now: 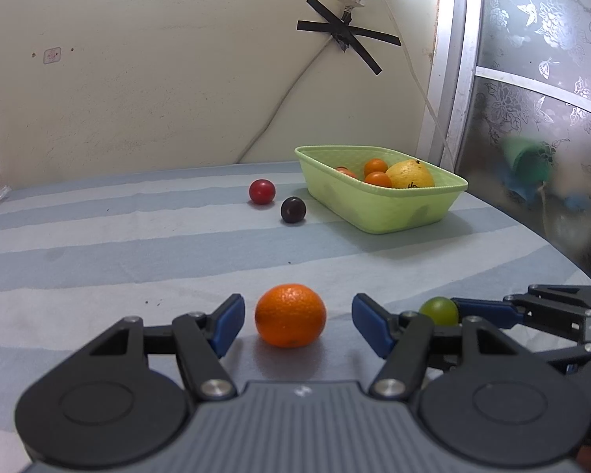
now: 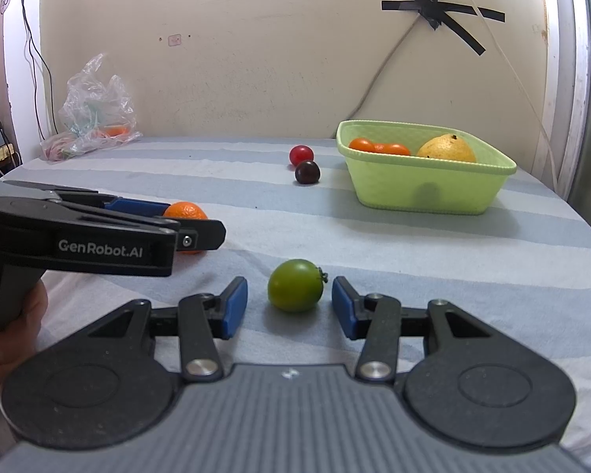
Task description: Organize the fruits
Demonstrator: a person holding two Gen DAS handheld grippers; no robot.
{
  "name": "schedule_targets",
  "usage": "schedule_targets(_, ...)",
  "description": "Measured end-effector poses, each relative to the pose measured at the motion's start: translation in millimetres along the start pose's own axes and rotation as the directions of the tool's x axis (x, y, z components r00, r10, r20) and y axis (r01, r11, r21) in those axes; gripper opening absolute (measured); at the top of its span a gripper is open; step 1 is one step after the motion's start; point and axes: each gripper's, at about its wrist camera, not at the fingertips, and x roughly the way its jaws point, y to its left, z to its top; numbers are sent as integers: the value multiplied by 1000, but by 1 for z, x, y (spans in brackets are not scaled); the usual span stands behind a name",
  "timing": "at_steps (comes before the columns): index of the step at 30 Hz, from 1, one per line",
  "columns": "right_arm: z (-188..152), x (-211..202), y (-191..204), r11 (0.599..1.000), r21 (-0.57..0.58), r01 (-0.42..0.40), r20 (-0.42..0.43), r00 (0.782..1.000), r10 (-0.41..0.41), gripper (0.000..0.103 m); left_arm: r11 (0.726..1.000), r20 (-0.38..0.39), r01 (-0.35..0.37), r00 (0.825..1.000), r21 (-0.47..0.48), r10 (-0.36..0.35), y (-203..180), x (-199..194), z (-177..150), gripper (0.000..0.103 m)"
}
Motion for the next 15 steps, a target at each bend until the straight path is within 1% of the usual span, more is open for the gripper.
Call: schedule_targets(15,0,0,0,1000,-1,-2,0,1000,2,50,1000,-4,-1,1000,-1,1,0,0,-1,62)
